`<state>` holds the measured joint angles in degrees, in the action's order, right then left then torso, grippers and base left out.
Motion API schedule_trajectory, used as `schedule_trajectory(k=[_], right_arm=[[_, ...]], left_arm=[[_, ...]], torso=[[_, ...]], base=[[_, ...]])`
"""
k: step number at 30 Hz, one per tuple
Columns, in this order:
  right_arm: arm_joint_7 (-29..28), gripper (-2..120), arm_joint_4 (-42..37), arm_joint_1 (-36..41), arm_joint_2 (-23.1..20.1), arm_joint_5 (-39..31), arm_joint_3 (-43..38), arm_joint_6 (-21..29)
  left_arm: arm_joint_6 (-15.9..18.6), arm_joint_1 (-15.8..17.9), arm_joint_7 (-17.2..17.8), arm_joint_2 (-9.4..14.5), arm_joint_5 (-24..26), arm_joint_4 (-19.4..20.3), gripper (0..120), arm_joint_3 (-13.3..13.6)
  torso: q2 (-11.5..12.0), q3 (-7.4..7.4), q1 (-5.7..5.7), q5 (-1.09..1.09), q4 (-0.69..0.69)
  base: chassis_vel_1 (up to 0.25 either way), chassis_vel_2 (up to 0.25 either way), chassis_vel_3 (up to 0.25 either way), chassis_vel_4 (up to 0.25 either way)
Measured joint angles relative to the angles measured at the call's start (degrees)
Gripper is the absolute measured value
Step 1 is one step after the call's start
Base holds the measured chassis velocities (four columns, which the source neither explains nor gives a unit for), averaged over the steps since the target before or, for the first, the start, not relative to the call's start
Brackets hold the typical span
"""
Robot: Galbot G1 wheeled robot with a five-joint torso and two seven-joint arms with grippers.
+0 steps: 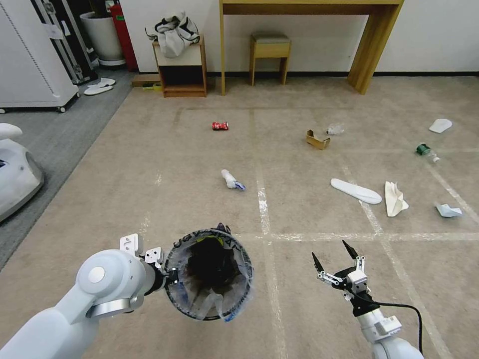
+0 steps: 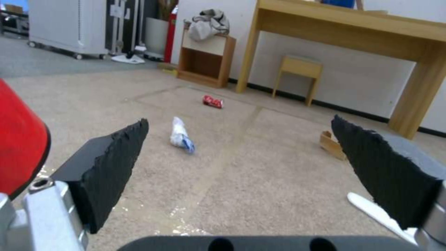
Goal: Pick up the trash bin and place the garbage on the floor into it.
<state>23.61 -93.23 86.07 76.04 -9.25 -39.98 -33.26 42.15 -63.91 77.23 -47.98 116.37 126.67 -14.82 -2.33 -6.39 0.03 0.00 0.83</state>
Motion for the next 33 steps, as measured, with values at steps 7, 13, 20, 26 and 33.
schedule_trajectory(k=[7,13,20,26,33], right_arm=[[0.89,100,0.05,0.02,0.13,-0.60,-0.17,-0.20],[1.14,100,-0.04,0.45,0.17,-0.63,-0.18,-0.41],[2.18,100,-0.04,0.56,0.19,-1.27,-0.15,-0.95],[2.35,100,-0.06,0.77,0.22,-1.43,-0.10,-0.99],[2.51,100,-0.05,0.71,0.28,-1.42,-0.05,-1.01]], left_arm=[[-0.01,0.00,-0.06,-0.50,-0.31,-0.48,0,-0.63],[-0.01,-0.19,-0.13,-0.85,-0.63,-0.50,0,-1.01],[-0.01,-0.27,-0.31,-1.36,-1.35,-0.70,0,-1.13],[-0.01,-0.53,-0.67,-1.63,-2.14,-0.82,0,-1.20],[-0.02,-1.01,-0.75,-1.96,-2.82,-0.83,0,-1.20]], torso=[[-0.01,0.01,0.00,0.00,0.00],[0.00,0.00,0.00,0.00,0.00],[0.00,-0.01,0.00,0.02,-0.01],[0.00,-0.01,0.00,0.00,0.00],[0.00,0.00,0.00,0.00,0.00]], base=[[-0.006,0.006,0.009,-0.007],[-0.124,0.128,0.118,-0.145],[-0.248,0.248,0.231,-0.234],[-0.239,0.250,0.232,-0.233],[-0.106,0.112,0.114,-0.117]])
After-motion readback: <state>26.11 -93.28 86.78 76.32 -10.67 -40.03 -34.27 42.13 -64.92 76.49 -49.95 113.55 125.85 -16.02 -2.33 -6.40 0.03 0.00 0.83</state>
